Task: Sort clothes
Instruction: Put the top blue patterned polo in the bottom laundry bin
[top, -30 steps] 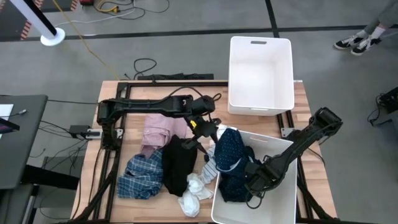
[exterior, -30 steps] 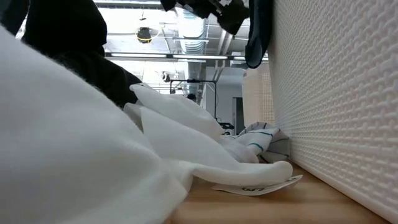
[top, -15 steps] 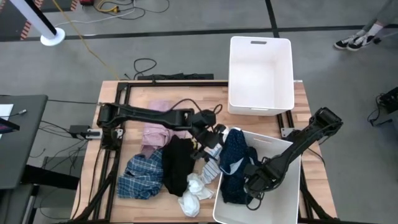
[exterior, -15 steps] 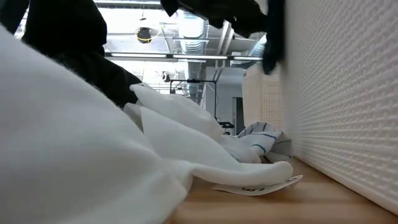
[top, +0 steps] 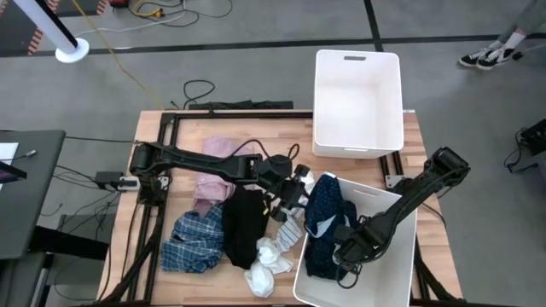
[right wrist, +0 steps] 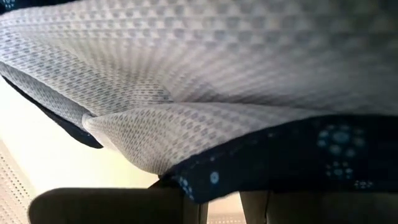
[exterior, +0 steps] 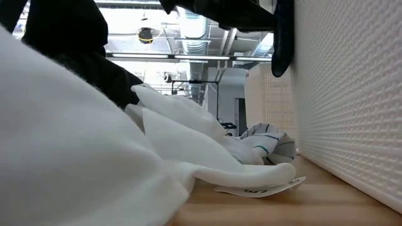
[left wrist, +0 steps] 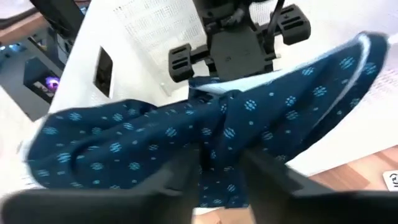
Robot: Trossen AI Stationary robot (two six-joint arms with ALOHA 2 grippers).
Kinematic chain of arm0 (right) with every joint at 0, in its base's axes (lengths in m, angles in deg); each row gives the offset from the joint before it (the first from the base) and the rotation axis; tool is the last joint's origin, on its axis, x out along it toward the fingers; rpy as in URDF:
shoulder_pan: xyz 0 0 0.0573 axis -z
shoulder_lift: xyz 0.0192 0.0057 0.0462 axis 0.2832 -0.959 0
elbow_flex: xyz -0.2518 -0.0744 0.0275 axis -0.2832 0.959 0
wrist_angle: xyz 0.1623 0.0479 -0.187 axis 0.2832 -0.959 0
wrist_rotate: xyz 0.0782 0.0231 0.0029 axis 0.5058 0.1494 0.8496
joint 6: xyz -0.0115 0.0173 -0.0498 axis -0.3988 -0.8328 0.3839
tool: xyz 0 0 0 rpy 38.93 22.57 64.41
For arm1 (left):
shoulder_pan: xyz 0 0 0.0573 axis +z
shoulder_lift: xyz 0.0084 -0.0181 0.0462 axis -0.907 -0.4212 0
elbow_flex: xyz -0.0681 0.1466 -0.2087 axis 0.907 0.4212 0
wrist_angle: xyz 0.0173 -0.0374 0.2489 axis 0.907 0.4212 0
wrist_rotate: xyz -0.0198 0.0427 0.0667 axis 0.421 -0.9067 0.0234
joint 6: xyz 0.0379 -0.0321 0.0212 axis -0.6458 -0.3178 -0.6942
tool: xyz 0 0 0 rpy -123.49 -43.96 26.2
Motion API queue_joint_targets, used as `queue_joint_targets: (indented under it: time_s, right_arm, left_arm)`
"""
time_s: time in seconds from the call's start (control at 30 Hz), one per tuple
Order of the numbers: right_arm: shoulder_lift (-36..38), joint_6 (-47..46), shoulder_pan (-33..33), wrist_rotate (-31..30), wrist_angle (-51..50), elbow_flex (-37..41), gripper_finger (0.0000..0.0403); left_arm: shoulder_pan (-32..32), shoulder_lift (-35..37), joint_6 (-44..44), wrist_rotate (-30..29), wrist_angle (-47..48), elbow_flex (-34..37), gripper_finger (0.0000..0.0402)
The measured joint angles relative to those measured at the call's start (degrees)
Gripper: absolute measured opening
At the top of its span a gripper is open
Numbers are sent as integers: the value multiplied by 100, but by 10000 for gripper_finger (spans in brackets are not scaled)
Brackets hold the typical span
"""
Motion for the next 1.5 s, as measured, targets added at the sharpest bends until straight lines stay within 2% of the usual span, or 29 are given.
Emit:
queue_joint_targets:
  time_s: [0.1,0.2,0.37,0.57,0.73,0.87,0.97,1.1,1.33,1.4,1.5]
  right_arm:
    - [0,0,0,0,2,0,88]
    - [0,0,0,0,-4,0,88]
    - [64,-3,0,2,-75,-4,88]
    - [523,-299,31,-57,-438,-9,88]
    - [1170,-500,33,-839,-575,-9,87]
    - [1702,-427,-42,-1434,-218,-9,88]
    - [1927,-116,-127,-1553,174,-9,95]
    - [2065,11,-205,-1561,400,-9,139]
    - [2314,-22,-284,-1551,409,-9,273]
    - [2434,-87,-315,-1515,390,-9,296]
    - [2655,-217,-482,-1517,388,-9,310]
  left_arm:
    - [4,190,-222,-2,101,0,20]
    - [2,379,-354,-33,124,0,5]
    - [0,714,-569,-129,86,0,1]
    - [-24,851,-802,-46,-468,0,1]
    - [-84,851,-1083,185,-1237,-27,1]
    - [-87,851,-1175,347,-1302,-293,1]
    - [-84,851,-1189,415,-1203,-494,0]
    - [-85,851,-1285,420,-1089,-653,0]
    - [-63,796,-1258,719,-1247,-723,0]
    - [-63,761,-1258,719,-1201,-721,0]
    - [-31,678,-1238,721,-1188,-721,0]
